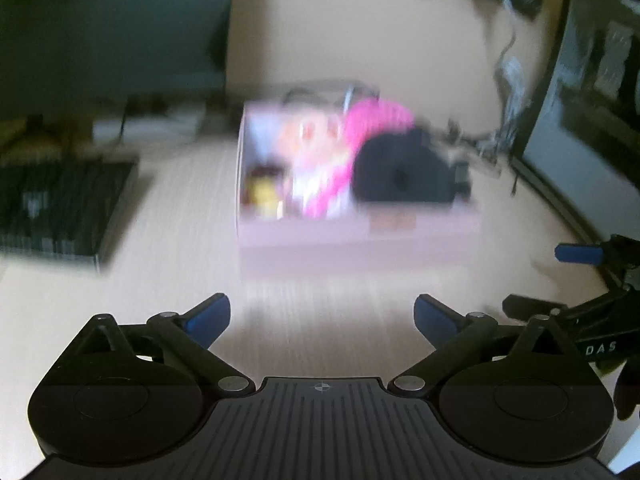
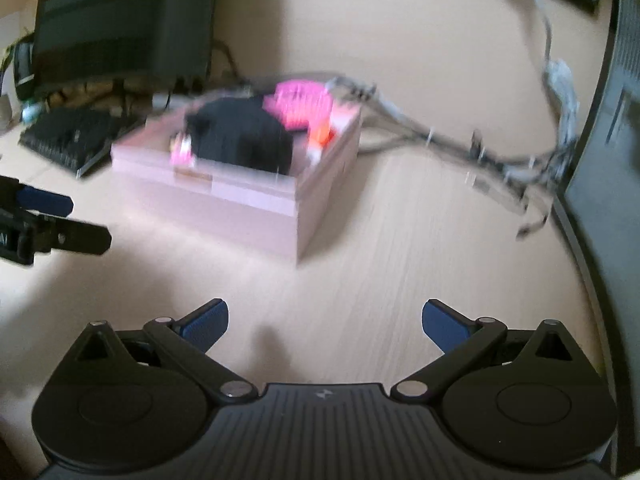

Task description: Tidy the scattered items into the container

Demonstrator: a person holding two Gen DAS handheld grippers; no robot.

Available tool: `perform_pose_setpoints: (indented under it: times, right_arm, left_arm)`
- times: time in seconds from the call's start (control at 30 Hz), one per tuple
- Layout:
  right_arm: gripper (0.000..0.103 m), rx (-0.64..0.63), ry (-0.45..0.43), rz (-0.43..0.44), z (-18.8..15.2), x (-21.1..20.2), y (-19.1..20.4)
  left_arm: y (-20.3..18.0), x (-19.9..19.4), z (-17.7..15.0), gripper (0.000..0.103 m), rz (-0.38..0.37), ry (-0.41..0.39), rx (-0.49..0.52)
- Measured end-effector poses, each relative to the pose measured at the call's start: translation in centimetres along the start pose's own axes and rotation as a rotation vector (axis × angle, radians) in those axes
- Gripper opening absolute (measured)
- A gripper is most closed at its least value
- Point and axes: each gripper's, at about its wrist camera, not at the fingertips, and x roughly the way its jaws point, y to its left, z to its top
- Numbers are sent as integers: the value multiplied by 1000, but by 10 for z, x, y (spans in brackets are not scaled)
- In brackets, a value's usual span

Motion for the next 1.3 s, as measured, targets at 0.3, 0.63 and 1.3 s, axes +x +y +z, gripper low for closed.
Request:
perform_pose_setpoints:
  times: [0.3,0.63,1.3]
  right_arm:
    - [103,-41,-31,40,-21,11,-1]
    - [103,-8,-53,113,-16,25,-15]
    - [103,-7,-53,119,-16,26,-16]
  left_arm:
    - [-18,12,-25,102,71,19,35]
    - [-32,24,-31,103,115,-37,77]
    - [-32,29,-30,103,119,-51,70]
